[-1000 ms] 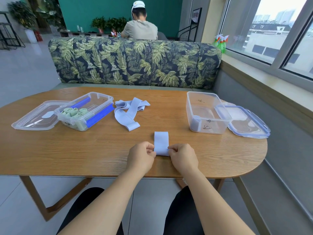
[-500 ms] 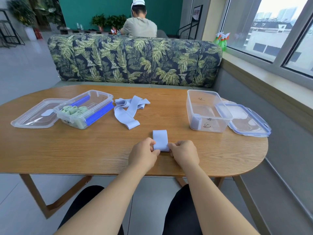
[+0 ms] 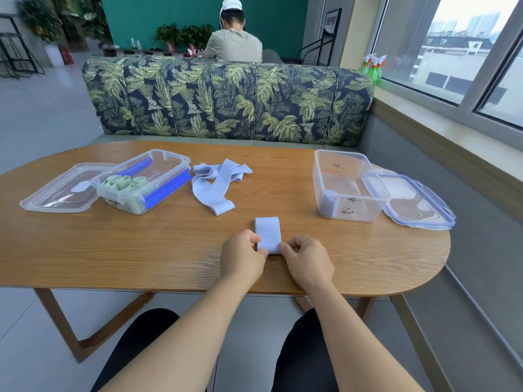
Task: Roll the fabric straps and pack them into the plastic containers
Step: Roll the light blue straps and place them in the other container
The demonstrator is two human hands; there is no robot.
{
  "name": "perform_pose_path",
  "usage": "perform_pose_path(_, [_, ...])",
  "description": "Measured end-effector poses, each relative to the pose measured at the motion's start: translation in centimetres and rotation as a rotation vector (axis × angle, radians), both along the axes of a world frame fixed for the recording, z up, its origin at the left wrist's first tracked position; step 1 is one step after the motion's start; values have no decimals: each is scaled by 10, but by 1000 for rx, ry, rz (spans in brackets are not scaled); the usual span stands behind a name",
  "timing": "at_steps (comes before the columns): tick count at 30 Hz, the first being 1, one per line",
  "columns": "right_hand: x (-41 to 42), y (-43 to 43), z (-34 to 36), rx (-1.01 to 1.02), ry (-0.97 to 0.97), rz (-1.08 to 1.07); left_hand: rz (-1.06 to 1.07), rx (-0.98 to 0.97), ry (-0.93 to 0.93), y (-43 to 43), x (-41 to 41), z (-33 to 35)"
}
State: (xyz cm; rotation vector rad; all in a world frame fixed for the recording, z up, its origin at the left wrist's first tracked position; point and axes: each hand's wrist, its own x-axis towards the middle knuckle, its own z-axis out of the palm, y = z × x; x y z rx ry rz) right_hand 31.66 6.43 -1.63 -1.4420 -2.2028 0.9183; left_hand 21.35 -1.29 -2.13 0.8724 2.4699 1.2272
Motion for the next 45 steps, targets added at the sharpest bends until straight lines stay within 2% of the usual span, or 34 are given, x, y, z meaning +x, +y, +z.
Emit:
perform_pose_path(8, [6, -2, -1, 12, -49, 76, -28, -27, 89, -11, 0, -3])
perform_pose_path(13, [8, -3, -3, -19, -34, 87, -24, 6, 62, -20, -2, -6])
perform_pose_path(20, [-3, 4, 5, -131, -33, 34, -55, -48, 125, -20, -5, 0])
perform_pose_path(26, [-15, 9, 10, -151, -65, -42, -137, -131, 192, -17, -9, 4])
perform_pose_path(32, [-5, 8, 5, -170, 104, -72, -163, -140, 83, -10, -21, 9])
perform_pose_path(36, [-4, 6, 0, -139, 77, -18, -189, -143, 49, -7, -27, 11])
perform_pose_path(41, [-7, 6, -1, -126, 65, -31, -63, 58, -134, -11, -18, 0])
perform_pose_path(45, [-5, 2, 1, -136, 58, -22, 44, 130, -149, -16, -11, -5])
